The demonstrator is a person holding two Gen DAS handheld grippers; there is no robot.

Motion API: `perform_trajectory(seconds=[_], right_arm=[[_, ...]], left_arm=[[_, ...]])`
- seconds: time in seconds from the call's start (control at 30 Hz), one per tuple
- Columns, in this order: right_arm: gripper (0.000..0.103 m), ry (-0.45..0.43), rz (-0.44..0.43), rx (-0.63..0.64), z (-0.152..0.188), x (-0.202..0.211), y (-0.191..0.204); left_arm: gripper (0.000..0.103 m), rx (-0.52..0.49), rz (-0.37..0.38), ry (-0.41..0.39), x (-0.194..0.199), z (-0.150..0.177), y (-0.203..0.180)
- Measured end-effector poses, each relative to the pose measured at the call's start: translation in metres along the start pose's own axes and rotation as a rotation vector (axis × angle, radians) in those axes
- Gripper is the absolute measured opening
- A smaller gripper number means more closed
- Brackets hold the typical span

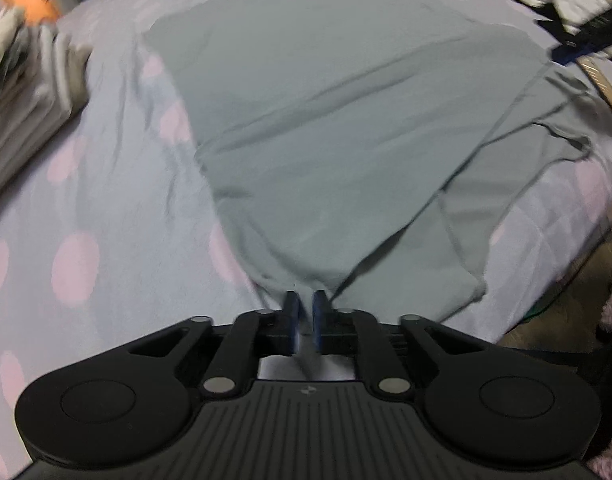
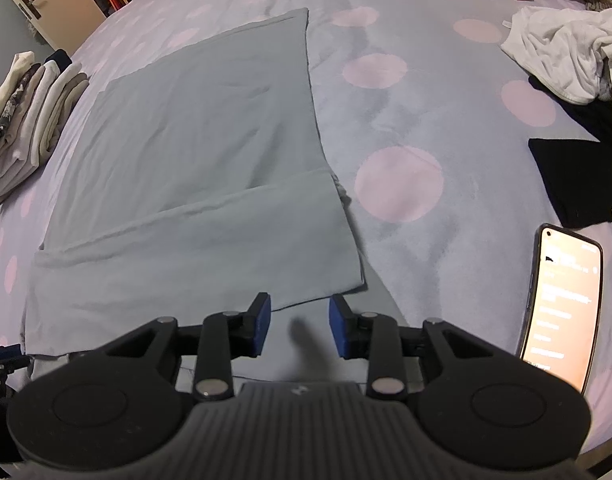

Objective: Fold clothes

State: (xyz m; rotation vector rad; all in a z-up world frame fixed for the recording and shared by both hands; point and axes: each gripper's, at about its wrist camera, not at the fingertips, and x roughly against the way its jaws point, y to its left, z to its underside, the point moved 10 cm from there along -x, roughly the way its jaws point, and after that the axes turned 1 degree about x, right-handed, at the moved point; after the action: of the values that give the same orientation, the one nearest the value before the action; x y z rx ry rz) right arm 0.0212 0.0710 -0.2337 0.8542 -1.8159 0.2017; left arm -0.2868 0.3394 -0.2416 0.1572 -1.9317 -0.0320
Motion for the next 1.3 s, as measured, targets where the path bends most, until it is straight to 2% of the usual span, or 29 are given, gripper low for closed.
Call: perform_trajectory(seconds=[0.1, 0.17, 0.3, 0.4, 0.43, 0.5, 0.6, 0.8, 0.9, 0.97, 1.07, 1.2, 1.3], right_arm=[[0.036, 0.001, 0.001, 0.004, 0.000, 0.000, 0.000], [0.036, 0.002, 0.003, 0.004, 0.001, 0.000, 0.000], [0.036, 0.020, 0.024, 0.001, 0.004, -0.003, -0.003], [0.036, 0.049, 0.054, -0.002, 0.009, -0.009, -0.008], [0.036, 0.057, 0.064, -0.005, 0.011, -0.011, -0.010], [0.036, 0.083, 0.082, -0.015, 0.015, -0.015, -0.015], [0.036, 0.073, 0.076, -0.031, 0.013, -0.011, -0.017], [0.036, 0.047, -0.013, -0.071, -0.003, -0.005, -0.008], [0.037, 0.042, -0.021, -0.043, -0.014, -0.006, -0.001], [0.040, 0.037, -0.023, -0.013, -0.024, -0.007, 0.005], [0.041, -0.028, -0.060, 0.026, -0.042, -0.009, 0.013], [0.043, -0.161, -0.092, 0.102, -0.067, -0.009, 0.019], [0.046, -0.167, -0.036, 0.130, -0.086, -0.019, 0.015]], left_arm=[[0.001, 0.048, -0.033, 0.046, 0.000, 0.005, 0.009], [0.000, 0.086, -0.103, 0.101, -0.002, 0.013, 0.020], [0.000, 0.119, -0.194, 0.191, -0.009, 0.026, 0.036], [0.000, 0.087, -0.293, 0.270, -0.015, 0.039, 0.045], [0.000, 0.097, -0.283, 0.267, -0.015, 0.039, 0.046], [0.000, 0.129, -0.255, 0.230, -0.010, 0.034, 0.047], [0.000, 0.194, -0.230, 0.152, 0.001, 0.023, 0.055], [0.000, 0.334, -0.114, -0.031, 0.025, -0.023, 0.068], [0.007, 0.378, -0.079, -0.095, 0.028, -0.049, 0.075], [0.014, 0.377, -0.085, -0.141, 0.029, -0.066, 0.080], [0.019, 0.385, -0.096, -0.159, 0.020, -0.087, 0.092], [0.020, 0.458, -0.101, -0.188, 0.004, -0.113, 0.113], [0.026, 0.528, -0.068, -0.212, -0.009, -0.139, 0.133]])
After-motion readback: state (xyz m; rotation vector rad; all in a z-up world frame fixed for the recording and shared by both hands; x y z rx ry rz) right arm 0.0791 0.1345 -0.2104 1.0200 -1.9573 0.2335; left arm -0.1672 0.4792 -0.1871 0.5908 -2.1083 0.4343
